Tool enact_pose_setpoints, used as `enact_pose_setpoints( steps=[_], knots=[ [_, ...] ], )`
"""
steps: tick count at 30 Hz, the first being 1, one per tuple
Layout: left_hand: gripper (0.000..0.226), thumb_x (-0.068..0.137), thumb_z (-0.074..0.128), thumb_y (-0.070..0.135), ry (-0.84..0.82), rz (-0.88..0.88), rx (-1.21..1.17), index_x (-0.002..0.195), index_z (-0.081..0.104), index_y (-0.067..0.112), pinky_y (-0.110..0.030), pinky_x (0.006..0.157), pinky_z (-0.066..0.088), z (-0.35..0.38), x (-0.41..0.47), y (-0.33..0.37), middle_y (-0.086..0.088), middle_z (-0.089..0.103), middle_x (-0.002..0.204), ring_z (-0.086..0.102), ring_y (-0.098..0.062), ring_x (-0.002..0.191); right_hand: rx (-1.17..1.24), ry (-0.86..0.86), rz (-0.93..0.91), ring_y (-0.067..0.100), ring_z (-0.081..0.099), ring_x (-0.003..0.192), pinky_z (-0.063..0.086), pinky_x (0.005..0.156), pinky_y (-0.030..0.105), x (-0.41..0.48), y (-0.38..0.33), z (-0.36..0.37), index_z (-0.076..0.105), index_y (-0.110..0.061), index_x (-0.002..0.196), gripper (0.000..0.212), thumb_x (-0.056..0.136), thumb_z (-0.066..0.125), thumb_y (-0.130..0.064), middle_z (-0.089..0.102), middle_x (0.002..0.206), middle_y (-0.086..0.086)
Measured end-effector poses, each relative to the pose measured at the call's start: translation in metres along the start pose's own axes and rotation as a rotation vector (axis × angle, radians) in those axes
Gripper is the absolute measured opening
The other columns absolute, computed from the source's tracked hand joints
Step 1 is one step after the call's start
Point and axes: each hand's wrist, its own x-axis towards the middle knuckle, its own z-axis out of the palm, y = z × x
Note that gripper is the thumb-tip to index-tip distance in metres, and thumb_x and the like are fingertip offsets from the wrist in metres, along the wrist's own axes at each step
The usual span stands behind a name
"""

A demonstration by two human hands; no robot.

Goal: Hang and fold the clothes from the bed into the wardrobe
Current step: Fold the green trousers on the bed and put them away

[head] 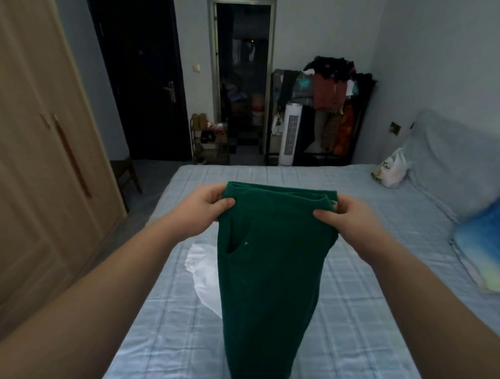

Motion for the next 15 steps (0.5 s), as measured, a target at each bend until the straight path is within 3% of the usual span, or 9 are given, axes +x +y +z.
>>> enact_pose_setpoints(
  steps=[5,9,15],
  knots=[
    [0.030,0.099,0.057,0.004,-0.040,0.042,-0.079,0.125,0.065,0.017,-0.016,0.075,0.056,0.014,0.006,0.000,0.013,0.076,0.105,0.072,-0.007,0.097,-0.024,0.136,0.001,0.014,0.071,0.098,0.057,0.075,0.024,-0.022,-0.007,-0.006,0.063,-0.019,0.118,0.024,0.097,0.059,-0.010,0.074,0.109,-0.002],
    [0.023,0.097,0.060,0.007,-0.019,0.092,-0.204,0.115,0.069,0.018,-0.020,0.075,0.057,0.036,0.018,0.004,0.007,0.077,0.104,0.073,-0.013,0.096,-0.018,0.191,-0.049,0.007,0.071,0.096,0.055,0.072,0.016,-0.041,-0.014,-0.027,0.061,-0.024,0.114,0.025,0.099,0.054,-0.006,0.075,0.105,-0.012],
    [0.018,0.097,0.062,0.009,-0.009,0.124,-0.274,0.105,0.070,0.022,-0.021,0.069,0.058,0.086,0.048,0.011,0.006,0.078,0.098,0.075,-0.013,0.090,-0.091,0.248,-0.052,0.007,0.069,0.101,0.054,0.076,0.017,-0.036,-0.007,-0.078,0.055,-0.015,0.132,0.033,0.100,0.054,-0.009,0.069,0.117,-0.004]
  ],
)
